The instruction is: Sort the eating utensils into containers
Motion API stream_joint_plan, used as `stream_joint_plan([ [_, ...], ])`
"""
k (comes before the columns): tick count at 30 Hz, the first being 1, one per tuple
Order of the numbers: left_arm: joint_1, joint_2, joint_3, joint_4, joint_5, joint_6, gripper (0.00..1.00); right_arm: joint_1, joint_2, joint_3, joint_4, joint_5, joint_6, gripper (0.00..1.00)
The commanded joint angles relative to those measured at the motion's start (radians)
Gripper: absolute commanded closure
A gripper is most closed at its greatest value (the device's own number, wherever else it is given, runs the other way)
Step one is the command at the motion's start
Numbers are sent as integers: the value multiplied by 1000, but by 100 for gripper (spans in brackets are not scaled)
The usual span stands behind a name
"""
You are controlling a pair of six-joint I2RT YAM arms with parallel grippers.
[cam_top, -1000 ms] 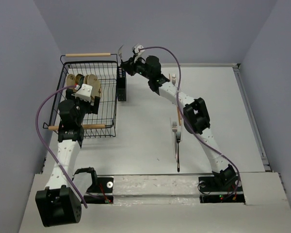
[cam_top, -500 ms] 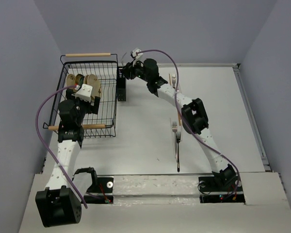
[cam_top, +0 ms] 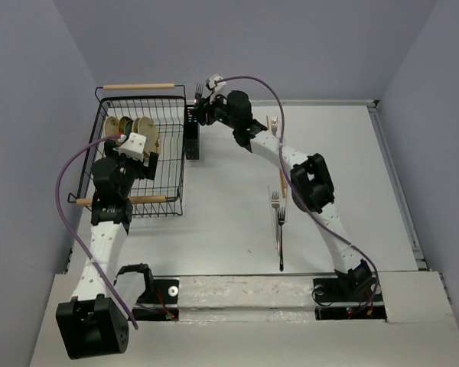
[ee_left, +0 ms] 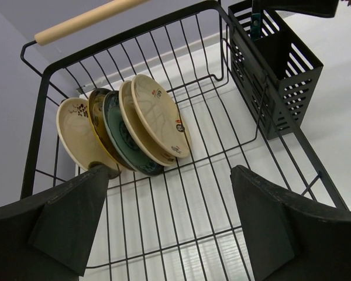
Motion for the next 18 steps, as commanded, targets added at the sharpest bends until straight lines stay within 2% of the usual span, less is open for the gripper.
stream_joint_plan([
  [1,-3,-31,-8,54,14,-4,1,21,-218,-49,-15,23,-12,52],
  [5,-2,-38,-12,51,14,-2,1,21,-416,-190,-132,133,-15,50],
  [10,-3,-48,-17,54,18,1,1,12,-641,-464,-446,386,-9,47],
  [11,-2,-49,-17,53,20,1,1,12,-704,-510,-536,448,41,46],
  [13,-3,-51,-17,51,18,3,1,0,-775,-628,-591,492,101,44],
  [14,-3,-52,-18,51,18,4,1,0,-848,-757,-621,516,146,44],
  [17,-3,-54,-18,50,20,4,1,0,-939,-900,-704,567,216,43],
  [18,-2,-55,-18,50,23,4,1,0,-989,-963,-783,605,262,44],
])
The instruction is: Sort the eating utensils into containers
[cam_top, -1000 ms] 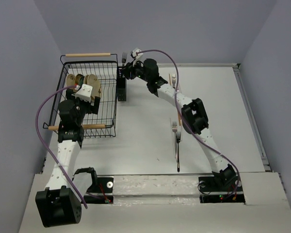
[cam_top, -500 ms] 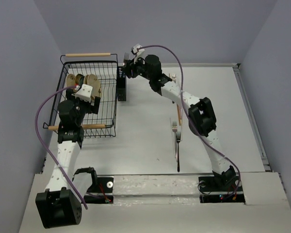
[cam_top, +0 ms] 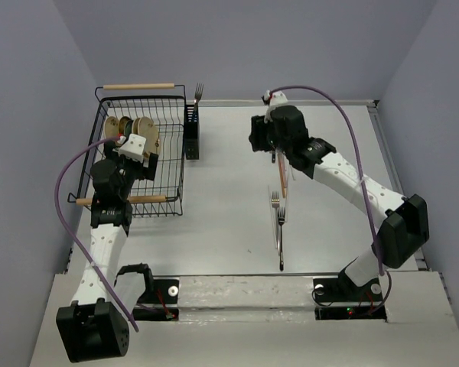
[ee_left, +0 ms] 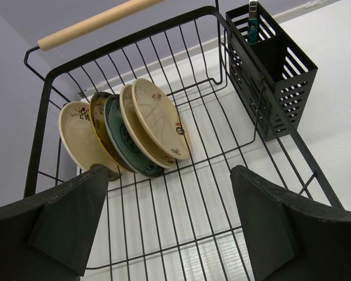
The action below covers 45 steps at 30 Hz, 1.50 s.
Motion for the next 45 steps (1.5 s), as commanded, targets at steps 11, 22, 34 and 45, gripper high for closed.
stream_joint_plan([
  [11,-2,-51,-30,49,60,3,1,-5,-379,-568,-524,52,376,59],
  [22,-3,-67,-47,55,81,5,1,-5,-321,-708,-432,-81,428,66],
  [34,-3,-63,-53,66,87,6,1,34,-269,-765,-361,-120,456,69],
  [45,-2,-65,-58,67,90,6,1,43,-183,-744,-341,-75,456,72],
])
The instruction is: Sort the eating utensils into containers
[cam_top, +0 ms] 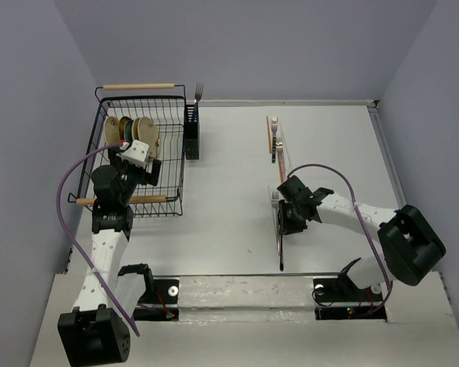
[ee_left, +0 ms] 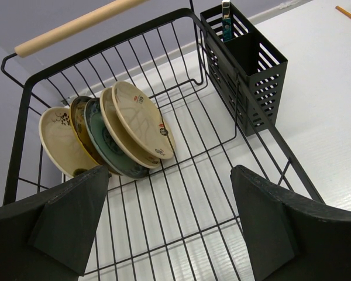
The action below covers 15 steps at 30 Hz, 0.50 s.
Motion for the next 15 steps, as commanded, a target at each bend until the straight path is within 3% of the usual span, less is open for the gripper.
stream_joint_plan([
  [1,-2,-18,-8,60,17,6,1,9,9,19,33,34,11,72],
  [15,-2,-15,-9,63,21,6,1,28,118,31,-6,122,45,73],
])
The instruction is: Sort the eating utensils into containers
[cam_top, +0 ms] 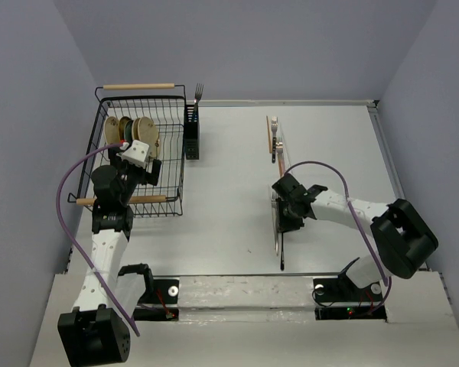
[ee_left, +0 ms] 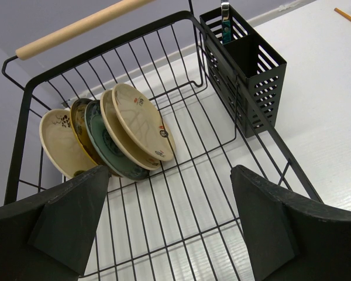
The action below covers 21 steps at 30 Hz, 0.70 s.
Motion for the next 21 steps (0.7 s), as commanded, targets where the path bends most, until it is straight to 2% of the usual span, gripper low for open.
stream_joint_plan([
  [1,-2,-15,-8,56,17,6,1,19,62,-11,-14,76,15,73],
  [5,-2,-16,-8,56,15,8,1,19,84,-10,-12,83,17,83],
  [10,-3,-13,-8,56,15,8,1,19,72,-13,-12,105,18,87],
  [15,-2,-16,-9,56,15,8,1,19,62,-4,-15,121,15,99],
  [21,-3,-13,-9,56,17,8,1,19,-12,2,-25,190,22,100],
])
